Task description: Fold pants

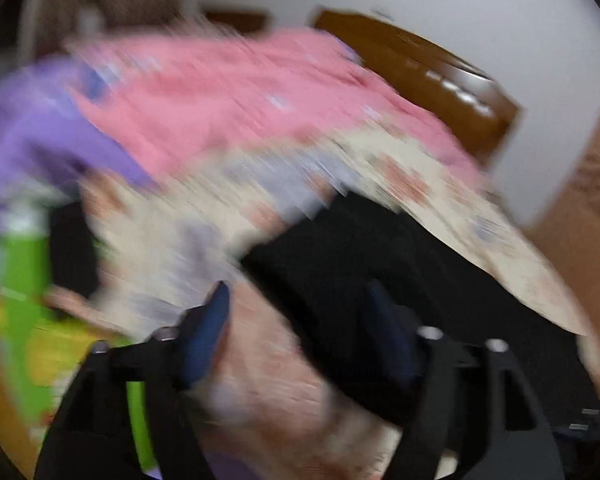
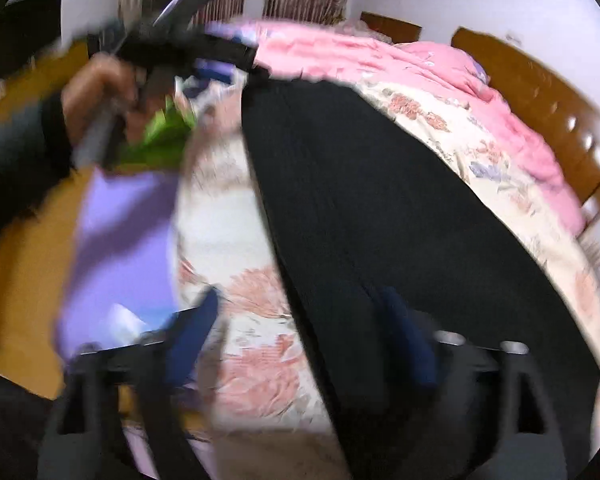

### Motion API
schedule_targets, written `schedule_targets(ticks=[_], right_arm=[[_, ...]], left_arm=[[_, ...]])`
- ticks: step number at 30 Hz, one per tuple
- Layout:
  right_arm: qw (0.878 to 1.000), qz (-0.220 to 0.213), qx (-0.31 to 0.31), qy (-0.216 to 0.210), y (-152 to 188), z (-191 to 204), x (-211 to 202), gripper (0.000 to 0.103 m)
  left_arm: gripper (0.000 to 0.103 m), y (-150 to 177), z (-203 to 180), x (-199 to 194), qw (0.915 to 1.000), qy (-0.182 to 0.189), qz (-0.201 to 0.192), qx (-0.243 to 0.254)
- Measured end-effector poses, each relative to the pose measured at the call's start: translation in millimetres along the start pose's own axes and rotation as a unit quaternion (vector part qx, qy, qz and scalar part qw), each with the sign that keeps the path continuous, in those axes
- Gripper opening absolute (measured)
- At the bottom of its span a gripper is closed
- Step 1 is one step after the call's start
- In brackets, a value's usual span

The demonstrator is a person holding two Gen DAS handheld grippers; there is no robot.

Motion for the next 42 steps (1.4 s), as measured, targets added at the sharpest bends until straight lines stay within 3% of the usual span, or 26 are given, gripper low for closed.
schedule_targets(ticks=[1,2,4,7,9,11,14,15,16,18,20,22,24,25,27,29,31,33,35,36,37,38,39,41,42], right_arm=[[1.0,-0.01,0.015,-0.006,-1.5,-5.6,-8.8,0.086],[0.999,-0.018,0.031,-0.008,-1.5,-13.9,-18.9,0.086],[0.998,-0.028,0.057,0.029,5.0,-43.3,-37.8,0.087],[0.99,-0.007,0.106,0.092,22.1,-98.2,-45.5,0.088],[0.981,0.007,0.157,0.117,31.5,-139.2,-46.5,0.088],[0.976,0.034,0.177,0.119,39.3,-162.8,-40.2,0.088],[0.97,0.082,0.18,0.14,61.9,-182.0,-35.7,0.088],[0.966,0.116,0.18,0.142,81.3,-186.8,-32.0,0.093],[0.97,0.087,0.188,0.129,88.8,-189.7,-41.4,0.093],[0.97,0.085,0.188,0.129,98.9,-190.2,-52.2,0.092],[0.966,0.103,0.181,0.154,103.1,-186.8,-67.0,0.092],[0.964,0.086,0.182,0.173,111.8,-188.2,-87.0,0.092],[0.952,0.099,0.191,0.217,140.6,-202.6,-108.2,0.093],[0.947,0.108,0.206,0.221,160.1,-213.1,-116.5,0.098],[0.937,0.093,0.271,0.202,185.3,-229.9,-139.5,0.098],[0.932,0.11,0.262,0.226,200.9,-235.0,-165.6,0.098],[0.922,0.116,0.267,0.256,209.6,-239.3,-187.9,0.098],[0.911,0.11,0.274,0.288,217.7,-245.4,-216.7,0.098],[0.902,0.09,0.292,0.306,223.8,-251.3,-243.0,0.098],[0.895,0.074,0.308,0.315,228.7,-255.3,-260.7,0.098],[0.887,0.063,0.323,0.325,234.5,-259.0,-276.0,0.098],[0.881,0.059,0.331,0.333,239.4,-260.9,-285.3,0.098],[0.874,0.055,0.34,0.342,244.6,-261.3,-295.0,0.098],[0.869,0.047,0.35,0.345,249.3,-253.1,-302.8,0.098],[0.872,0.045,0.349,0.34,249.9,-246.8,-303.1,0.098]], left_arm=[[0.08,-7.6,-6.7,-13.5,0.9989,-0.032,-0.025,0.024],[0.083,-13.8,-17.2,-25.1,0.9973,-0.039,-0.046,0.042],[0.094,-22.2,-51.5,-40.7,0.9952,0.005,-0.068,0.071],[0.096,-12.7,-114.9,-25.7,0.9881,0.065,-0.03,0.136],[0.096,3.1,-148.3,2.9,0.9822,0.068,0.009,0.175],[0.096,17.3,-159.6,30.5,0.9811,0.073,0.045,0.173],[0.097,43.3,-149.2,75.9,0.9799,0.032,0.115,0.16],[0.099,48.6,-146.9,83.2,0.9804,0.037,0.118,0.154],[0.1,50.2,-146.9,85.1,0.9809,0.037,0.114,0.153],[0.101,51.0,-150.4,86.0,0.9787,0.024,0.116,0.168],[0.102,51.3,-151.4,90.2,0.9781,0.019,0.118,0.171],[0.102,50.7,-151.6,89.9,0.9785,0.021,0.123,0.164],[0.102,50.6,-151.8,87.5,0.9782,0.017,0.12,0.169],[0.102,51.5,-151.8,87.0,0.9783,0.015,0.117,0.17],[0.102,50.8,-151.5,88.0,0.9788,0.012,0.112,0.171],[0.102,49.4,-153.4,85.3,0.9787,0.003,0.108,0.174],[0.099,43.8,-158.0,73.4,0.9788,-0.029,0.091,0.181],[0.095,33.5,-174.9,40.6,0.9737,-0.083,0.038,0.209],[0.097,25.5,-209.4,-3.9,0.9723,-0.057,-0.021,0.226],[0.1,25.8,-234.3,-28.9,0.9737,-0.021,-0.042,0.223],[0.101,32.4,-262.9,-49.8,0.9739,0.034,-0.046,0.219],[0.101,46.4,-295.0,-67.3,0.9678,0.106,-0.034,0.226],[0.101,64.9,-323.9,-80.6,0.9562,0.168,-0.014,0.24],[0.101,101.4,-364.9,-97.2,0.9325,0.241,0.024,0.267],[0.101,128.7,-388.5,-108.5,0.9139,0.279,0.041,0.292]])
Point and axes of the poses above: each gripper's, at about its wrist camera, not at the fingertips, and x roughly the way its jaws point, z to its left, y to its underside, the point moved 4 cm from there along x, roughly the way its jaws point, and after that the axes turned 7 degrees about -z, right-handed, at the moved point
